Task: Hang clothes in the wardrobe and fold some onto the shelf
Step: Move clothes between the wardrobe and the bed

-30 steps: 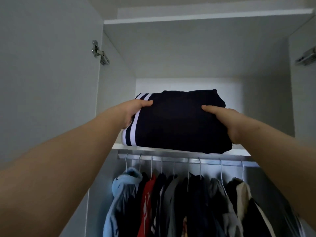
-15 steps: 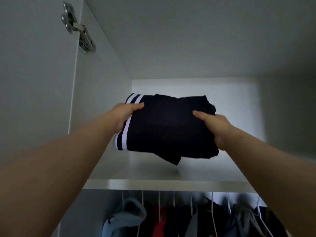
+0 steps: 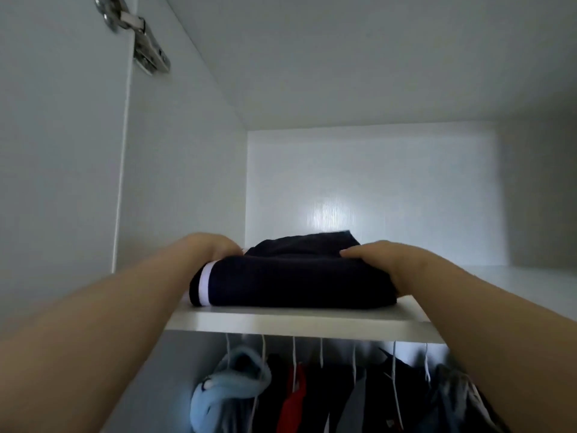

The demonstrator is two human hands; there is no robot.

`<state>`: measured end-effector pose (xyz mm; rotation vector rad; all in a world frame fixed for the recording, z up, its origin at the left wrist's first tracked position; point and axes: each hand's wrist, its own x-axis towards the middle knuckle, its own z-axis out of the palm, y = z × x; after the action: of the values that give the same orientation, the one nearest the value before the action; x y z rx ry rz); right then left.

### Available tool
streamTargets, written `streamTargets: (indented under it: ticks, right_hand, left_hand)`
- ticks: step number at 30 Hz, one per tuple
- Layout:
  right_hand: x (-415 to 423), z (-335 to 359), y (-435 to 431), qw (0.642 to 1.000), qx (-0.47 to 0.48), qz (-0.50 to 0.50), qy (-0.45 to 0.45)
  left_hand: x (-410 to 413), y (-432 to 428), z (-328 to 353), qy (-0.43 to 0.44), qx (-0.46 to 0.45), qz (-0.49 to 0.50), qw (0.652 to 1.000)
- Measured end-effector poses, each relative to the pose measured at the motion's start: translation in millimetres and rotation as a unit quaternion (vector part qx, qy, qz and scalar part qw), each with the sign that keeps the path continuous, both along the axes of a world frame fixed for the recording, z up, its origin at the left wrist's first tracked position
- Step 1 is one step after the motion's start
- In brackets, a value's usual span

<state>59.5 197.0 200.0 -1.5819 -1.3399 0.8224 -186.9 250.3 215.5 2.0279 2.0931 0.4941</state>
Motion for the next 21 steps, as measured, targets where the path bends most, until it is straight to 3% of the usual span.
streamTargets:
  ticks: [2,4,6,9,13,17,21]
  right_hand:
    - [4.3,4.3,6.0,0.996,0.046,-0.036,-0.069]
    - [2.6,3.4,10.7,0.992,0.084,-0.015,-0.090]
    - [-5.0,-1.9,11.6,0.990,0.079,0.057,-0.097]
    - [-20.3,-7.9,15.8,0.974,0.072,0.079,-0.202]
    - [-46.7,-7.7,24.5,0.965,0.072,0.068,-0.243]
    - [-69.5,-9.3,34.0,0.964,0.074,0.103,-0.233]
    - [-71.1,-13.7,38.2,0.969,0.119,0.134,-0.169]
  left_hand:
    - [3.9,-7.9,13.1,0.044,0.113,0.027,0.992]
    - [16.2,-11.3,21.5,-0.002,0.193,-0.024,0.981]
    - [31.5,-23.2,17.4,-0.045,0.149,-0.141,0.978]
    - [39.1,-27.6,-6.7,0.031,0.013,-0.166,0.986]
    - [26.1,-16.7,-17.6,0.149,0.067,-0.113,0.980]
    - [7.1,-10.5,-17.7,0.171,0.048,-0.075,0.981]
    - [-10.2,-5.2,-17.4,0.167,0.047,-0.032,0.984]
